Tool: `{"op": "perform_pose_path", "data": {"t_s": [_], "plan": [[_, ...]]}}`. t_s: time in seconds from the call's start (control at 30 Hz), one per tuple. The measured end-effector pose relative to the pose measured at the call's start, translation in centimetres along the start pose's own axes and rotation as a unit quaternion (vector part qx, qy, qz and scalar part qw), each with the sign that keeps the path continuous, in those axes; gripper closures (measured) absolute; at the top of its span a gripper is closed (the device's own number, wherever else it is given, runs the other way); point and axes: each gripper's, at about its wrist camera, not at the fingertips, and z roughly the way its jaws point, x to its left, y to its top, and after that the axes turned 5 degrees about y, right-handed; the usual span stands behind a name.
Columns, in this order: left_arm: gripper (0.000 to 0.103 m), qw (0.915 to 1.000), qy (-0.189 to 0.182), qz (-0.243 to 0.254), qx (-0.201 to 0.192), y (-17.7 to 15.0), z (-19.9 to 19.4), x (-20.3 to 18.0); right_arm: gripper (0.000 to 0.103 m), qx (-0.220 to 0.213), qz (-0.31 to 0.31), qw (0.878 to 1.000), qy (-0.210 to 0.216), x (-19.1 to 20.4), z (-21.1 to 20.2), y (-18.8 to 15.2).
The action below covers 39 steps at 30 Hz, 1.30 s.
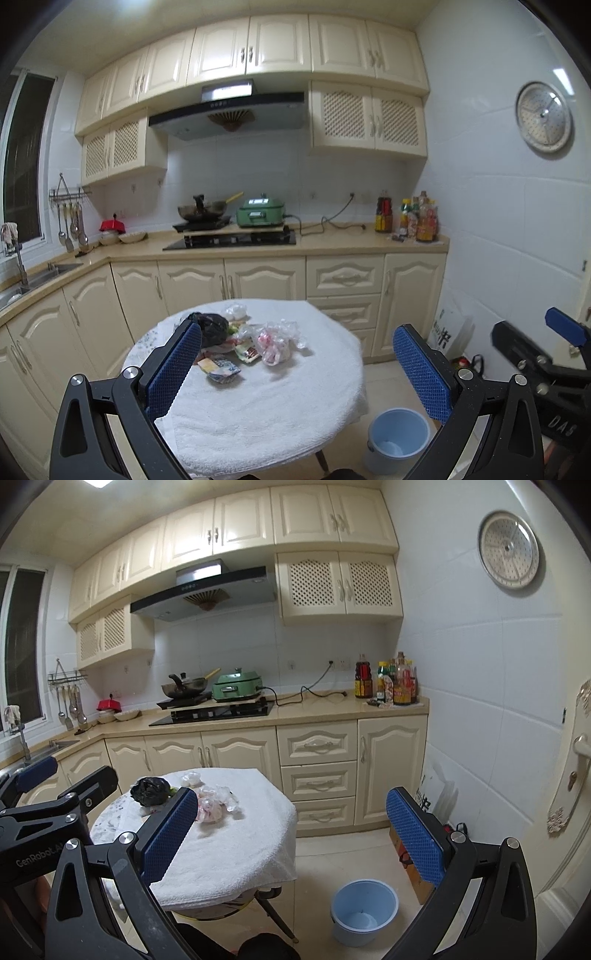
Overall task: Collect trash
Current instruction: 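Grasp the yellow snack wrapper with the left gripper while the right grasps clear plastic bags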
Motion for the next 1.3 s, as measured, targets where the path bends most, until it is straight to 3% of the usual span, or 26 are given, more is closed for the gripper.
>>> {"op": "perform_pose_path", "data": {"t_s": [0.23,0.37,0.53,0.73,0.87,1.07,1.23,1.3], "plan": [[0.001,0.9965,0.045,0.014,0.069,-0.8,9.2,4.8,0.0,0.09,0.013,0.995,0.038,-0.4,9.4,-2.3],[0.001,0.9875,0.072,-0.005,0.141,-2.6,15.8,9.0,0.0,0.133,0.004,0.99,0.046,1.2,15.2,-4.1],[0.001,0.9727,0.07,-0.054,0.214,-3.1,21.9,12.3,0.0,0.198,-0.025,0.977,0.078,4.7,23.8,-6.7],[0.001,0.9593,0.085,-0.071,0.26,-2.4,28.0,13.9,0.0,0.236,-0.047,0.962,0.126,9.5,31.3,-8.4],[0.001,0.9565,0.083,-0.088,0.265,-2.6,30.9,14.6,0.0,0.254,-0.064,0.955,0.138,11.9,35.4,-8.6],[0.001,0.9547,0.062,-0.094,0.275,-3.3,35.9,14.2,0.0,0.267,-0.061,0.951,0.146,13.1,37.6,-9.2],[0.001,0.9501,0.057,-0.095,0.292,-3.5,40.1,13.1,0.0,0.266,-0.016,0.956,0.119,9.7,37.2,-9.0],[0.008,0.9446,0.061,-0.088,0.31,-4.1,41.7,12.5,0.0,0.27,-0.007,0.955,0.121,8.9,37.2,-9.0]]}}
